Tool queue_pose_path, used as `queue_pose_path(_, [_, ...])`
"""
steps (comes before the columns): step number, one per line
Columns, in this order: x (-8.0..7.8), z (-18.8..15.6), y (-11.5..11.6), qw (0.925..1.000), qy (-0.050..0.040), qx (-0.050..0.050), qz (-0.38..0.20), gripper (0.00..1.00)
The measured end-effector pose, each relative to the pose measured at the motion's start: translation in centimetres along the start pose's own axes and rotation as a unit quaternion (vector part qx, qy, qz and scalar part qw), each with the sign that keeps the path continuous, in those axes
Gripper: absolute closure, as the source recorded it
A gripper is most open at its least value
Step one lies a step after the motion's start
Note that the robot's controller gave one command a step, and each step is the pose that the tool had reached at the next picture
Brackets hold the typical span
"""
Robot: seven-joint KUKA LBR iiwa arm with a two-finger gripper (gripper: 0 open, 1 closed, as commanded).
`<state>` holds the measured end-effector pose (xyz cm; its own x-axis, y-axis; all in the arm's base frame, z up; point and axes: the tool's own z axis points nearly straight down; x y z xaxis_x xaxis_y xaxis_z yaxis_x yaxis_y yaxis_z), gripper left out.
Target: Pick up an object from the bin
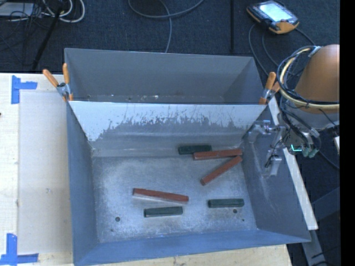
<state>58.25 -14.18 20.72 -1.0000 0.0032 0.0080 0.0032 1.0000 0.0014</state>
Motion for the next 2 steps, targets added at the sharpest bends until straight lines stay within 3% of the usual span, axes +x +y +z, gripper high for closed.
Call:
queue_pose_path(1, [-0.2, -0.5, 0.1, 1.0, -0.004, 0.001, -0.002, 0.0])
queue_pose_path(2, [7.8, 5.7, 0.5, 0.999, 0.0021, -0.001, 0.044, 0.0])
